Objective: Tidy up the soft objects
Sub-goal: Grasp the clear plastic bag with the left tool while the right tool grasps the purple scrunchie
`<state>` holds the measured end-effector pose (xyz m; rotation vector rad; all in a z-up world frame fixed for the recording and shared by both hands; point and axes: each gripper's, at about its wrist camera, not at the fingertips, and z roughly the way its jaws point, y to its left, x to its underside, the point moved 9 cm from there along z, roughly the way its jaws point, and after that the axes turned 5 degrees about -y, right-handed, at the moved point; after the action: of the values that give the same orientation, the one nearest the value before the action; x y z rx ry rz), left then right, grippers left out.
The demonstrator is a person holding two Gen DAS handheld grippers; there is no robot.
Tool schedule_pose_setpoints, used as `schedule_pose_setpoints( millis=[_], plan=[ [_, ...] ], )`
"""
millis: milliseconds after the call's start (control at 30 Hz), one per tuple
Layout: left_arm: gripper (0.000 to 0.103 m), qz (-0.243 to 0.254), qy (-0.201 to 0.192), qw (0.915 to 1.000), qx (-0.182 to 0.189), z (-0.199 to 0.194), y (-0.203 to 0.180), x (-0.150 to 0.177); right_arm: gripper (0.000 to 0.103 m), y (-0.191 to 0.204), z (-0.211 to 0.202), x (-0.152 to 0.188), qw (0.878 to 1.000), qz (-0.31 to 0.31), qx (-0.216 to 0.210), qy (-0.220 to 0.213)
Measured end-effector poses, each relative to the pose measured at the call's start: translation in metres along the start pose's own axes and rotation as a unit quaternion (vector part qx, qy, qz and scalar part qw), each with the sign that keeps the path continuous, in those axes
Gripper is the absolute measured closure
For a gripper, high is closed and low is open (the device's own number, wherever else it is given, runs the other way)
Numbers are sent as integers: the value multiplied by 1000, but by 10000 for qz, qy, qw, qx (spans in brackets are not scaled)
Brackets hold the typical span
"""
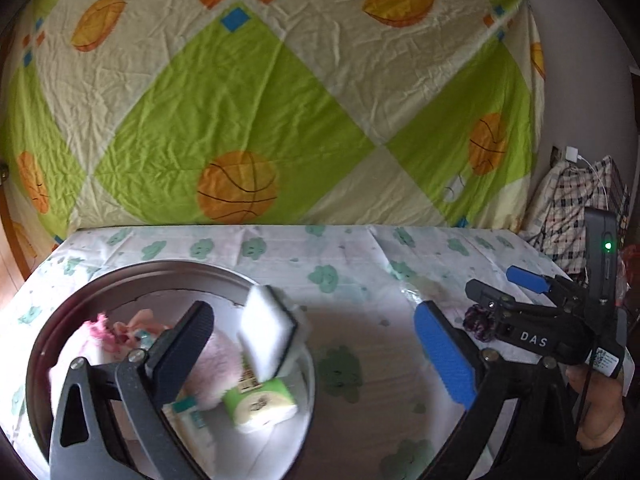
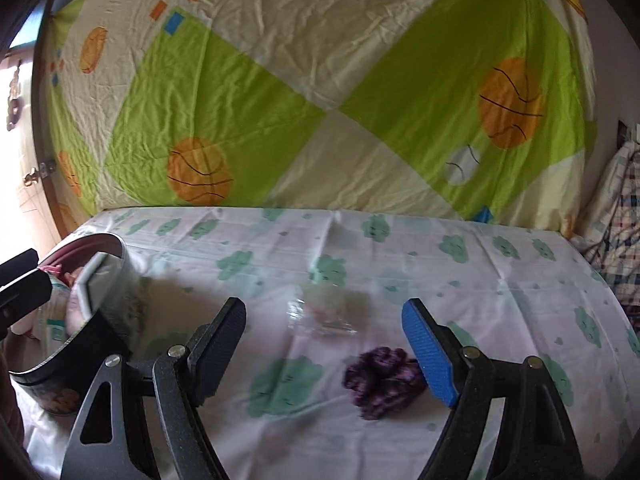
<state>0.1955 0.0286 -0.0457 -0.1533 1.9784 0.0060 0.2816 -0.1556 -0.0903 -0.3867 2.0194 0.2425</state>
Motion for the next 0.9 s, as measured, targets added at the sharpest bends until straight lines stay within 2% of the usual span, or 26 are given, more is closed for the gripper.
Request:
schedule_pose_setpoints(
  millis=[167, 367, 500, 633, 700, 733, 900],
  plan=[
    [1, 112, 347, 9990, 275, 34, -37, 0, 21, -34, 16, 15, 9987, 174, 172, 444],
    [1, 354, 559, 9976, 226, 68, -64, 5, 21, -34, 24, 26, 9969, 196, 106, 754],
    [1, 435, 812, 9957, 120, 90, -68, 15, 21, -34, 38, 42, 9924, 112, 224, 1206],
    [1, 409, 930, 9948, 123, 101, -70, 19, 21, -35, 46, 50, 9894, 175, 164, 1432],
    [1, 438, 958, 9943, 128, 105, -73, 20, 35, -38, 50, 54, 9871, 250, 153, 1575],
    [1, 439, 981, 9941, 138, 107, -74, 21, 47, -39, 51, 56, 9860, 304, 114, 1636],
    [1, 356, 1060, 9935, 222, 118, -80, 22, 55, -44, 45, 53, 9872, 438, 143, 1529]
  ],
)
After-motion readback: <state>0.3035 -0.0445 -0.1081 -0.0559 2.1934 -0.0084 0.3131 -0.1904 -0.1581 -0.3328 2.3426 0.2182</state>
